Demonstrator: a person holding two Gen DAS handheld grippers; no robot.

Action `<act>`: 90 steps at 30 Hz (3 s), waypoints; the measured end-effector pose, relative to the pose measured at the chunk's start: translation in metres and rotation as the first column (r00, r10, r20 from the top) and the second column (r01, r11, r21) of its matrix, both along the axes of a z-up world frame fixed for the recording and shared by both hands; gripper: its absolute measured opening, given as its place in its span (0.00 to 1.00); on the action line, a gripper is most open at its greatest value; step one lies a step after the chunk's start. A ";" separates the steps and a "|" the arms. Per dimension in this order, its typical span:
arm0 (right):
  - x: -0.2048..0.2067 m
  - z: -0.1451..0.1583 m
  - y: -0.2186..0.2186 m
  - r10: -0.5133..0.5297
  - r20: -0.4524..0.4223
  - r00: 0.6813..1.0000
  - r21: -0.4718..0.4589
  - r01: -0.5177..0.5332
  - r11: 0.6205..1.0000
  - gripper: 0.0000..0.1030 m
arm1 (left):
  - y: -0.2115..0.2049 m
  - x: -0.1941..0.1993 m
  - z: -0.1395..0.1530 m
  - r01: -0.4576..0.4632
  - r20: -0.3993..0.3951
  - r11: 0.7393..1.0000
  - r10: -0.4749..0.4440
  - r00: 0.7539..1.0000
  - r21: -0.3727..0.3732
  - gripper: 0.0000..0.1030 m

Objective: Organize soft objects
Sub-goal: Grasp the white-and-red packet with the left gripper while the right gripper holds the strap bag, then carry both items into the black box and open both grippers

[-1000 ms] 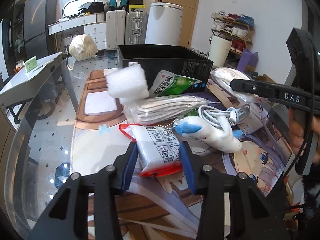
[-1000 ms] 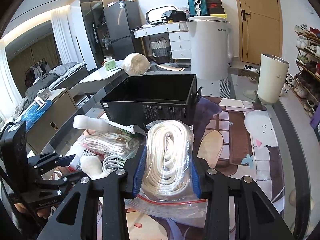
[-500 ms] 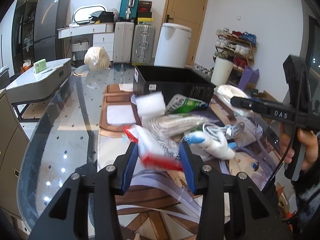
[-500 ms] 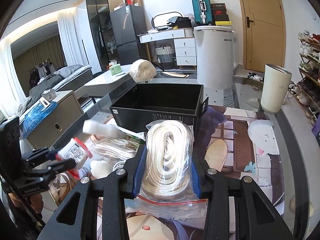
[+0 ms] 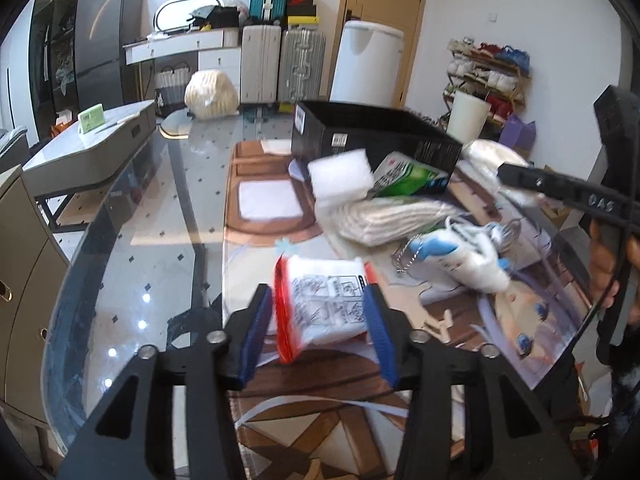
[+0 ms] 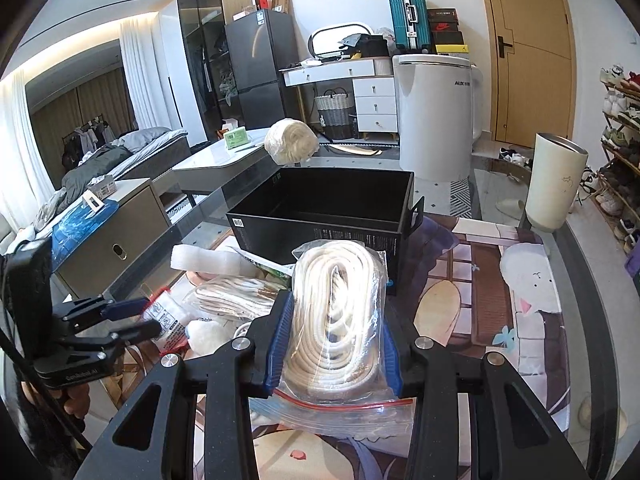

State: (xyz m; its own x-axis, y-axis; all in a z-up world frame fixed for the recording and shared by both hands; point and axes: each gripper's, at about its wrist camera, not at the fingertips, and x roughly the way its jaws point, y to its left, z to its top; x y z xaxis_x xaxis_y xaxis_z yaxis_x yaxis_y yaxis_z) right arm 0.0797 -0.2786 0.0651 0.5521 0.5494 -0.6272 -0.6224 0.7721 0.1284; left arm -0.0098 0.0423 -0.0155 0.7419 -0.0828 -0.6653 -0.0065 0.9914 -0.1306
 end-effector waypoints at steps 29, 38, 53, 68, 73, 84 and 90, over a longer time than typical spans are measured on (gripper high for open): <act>0.002 0.009 -0.001 0.000 0.024 1.000 0.019 -0.001 1.000 0.39 | -0.013 0.013 0.031 -0.036 0.103 0.999 0.035 0.994 0.014 0.49; 0.011 0.023 0.008 0.005 0.058 0.998 0.022 -0.006 1.000 0.38 | -0.015 0.039 0.064 -0.008 0.178 1.000 0.004 0.984 0.019 0.49; 0.046 0.025 0.035 0.037 0.045 0.998 0.004 -0.037 0.999 0.38 | -0.021 0.090 0.076 0.019 0.198 0.999 -0.027 0.980 0.042 0.49; 0.087 0.021 0.050 0.056 0.043 0.998 -0.040 -0.054 0.998 0.38 | -0.028 0.136 0.074 0.056 0.175 0.996 -0.067 0.982 0.067 0.49; 0.098 0.015 0.054 0.057 0.032 0.998 -0.043 -0.055 0.998 0.38 | -0.029 0.150 0.067 0.058 0.154 0.996 -0.068 0.986 0.070 0.49; 0.116 0.007 0.073 0.095 0.036 0.995 -0.091 -0.091 0.992 0.38 | -0.032 0.175 0.053 0.060 0.100 0.996 -0.067 0.993 0.071 0.50; 0.123 0.001 0.080 0.120 0.036 0.992 -0.118 -0.115 0.986 0.42 | -0.027 0.182 0.048 0.059 0.078 0.996 -0.064 0.995 0.060 0.55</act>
